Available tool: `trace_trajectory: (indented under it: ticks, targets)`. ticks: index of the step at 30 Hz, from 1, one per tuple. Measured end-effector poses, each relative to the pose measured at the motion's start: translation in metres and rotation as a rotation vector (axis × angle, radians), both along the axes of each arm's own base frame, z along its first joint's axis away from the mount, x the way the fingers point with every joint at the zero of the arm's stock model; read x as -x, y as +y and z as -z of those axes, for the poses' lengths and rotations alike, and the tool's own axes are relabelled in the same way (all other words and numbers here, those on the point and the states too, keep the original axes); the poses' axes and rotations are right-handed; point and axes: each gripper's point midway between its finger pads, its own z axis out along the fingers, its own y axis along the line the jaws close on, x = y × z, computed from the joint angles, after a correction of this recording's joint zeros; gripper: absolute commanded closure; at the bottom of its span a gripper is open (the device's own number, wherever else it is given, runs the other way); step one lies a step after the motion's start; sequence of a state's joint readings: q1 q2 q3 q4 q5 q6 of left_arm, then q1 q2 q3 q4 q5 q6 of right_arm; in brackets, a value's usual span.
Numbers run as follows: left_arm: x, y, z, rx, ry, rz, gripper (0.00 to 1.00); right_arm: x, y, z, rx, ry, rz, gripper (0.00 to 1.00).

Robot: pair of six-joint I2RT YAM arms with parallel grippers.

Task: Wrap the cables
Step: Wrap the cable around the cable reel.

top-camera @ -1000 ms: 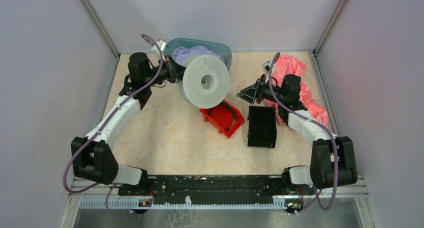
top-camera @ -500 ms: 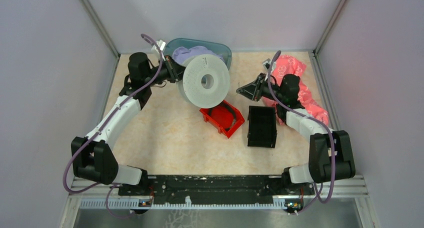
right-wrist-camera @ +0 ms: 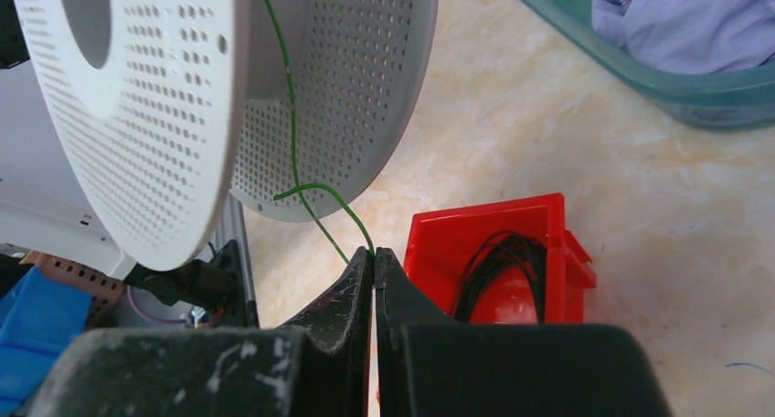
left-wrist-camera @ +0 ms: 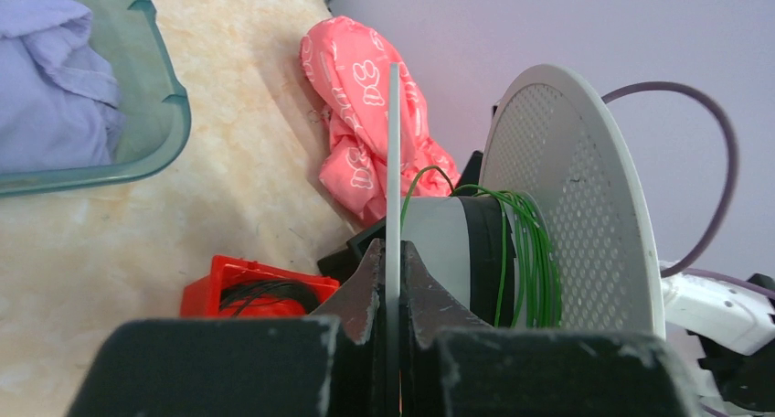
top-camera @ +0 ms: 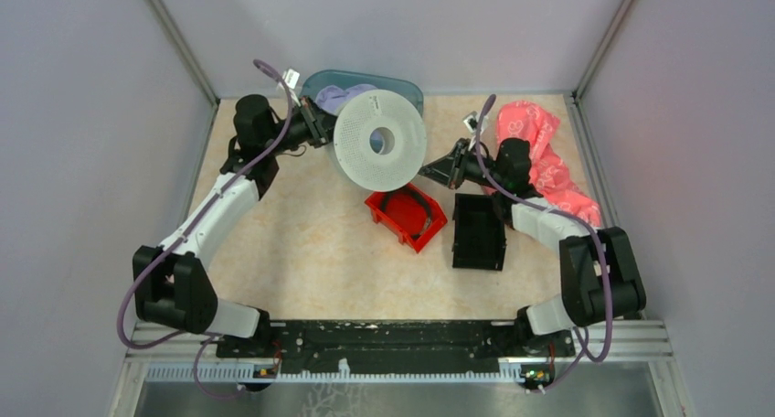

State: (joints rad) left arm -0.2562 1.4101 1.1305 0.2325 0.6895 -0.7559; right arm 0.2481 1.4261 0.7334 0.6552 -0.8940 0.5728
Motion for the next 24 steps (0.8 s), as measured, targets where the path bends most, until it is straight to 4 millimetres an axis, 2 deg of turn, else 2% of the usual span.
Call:
trace_trajectory:
  ticks: [6,14,24]
  targets:
    - [-0.001,-0.003,0.006,0.045,0.049,0.011,1.0,0.003,0.012,0.009,-0.017,0.066,-0.025,1.0]
    - [-0.001,-0.005,0.008,0.057,0.05,0.019,1.0,0.006,0.017,-0.01,-0.083,0.046,-0.048,1.0]
    - [0.001,-0.007,0.01,0.078,0.046,0.043,1.0,0.006,0.025,-0.019,-0.167,0.077,-0.086,1.0]
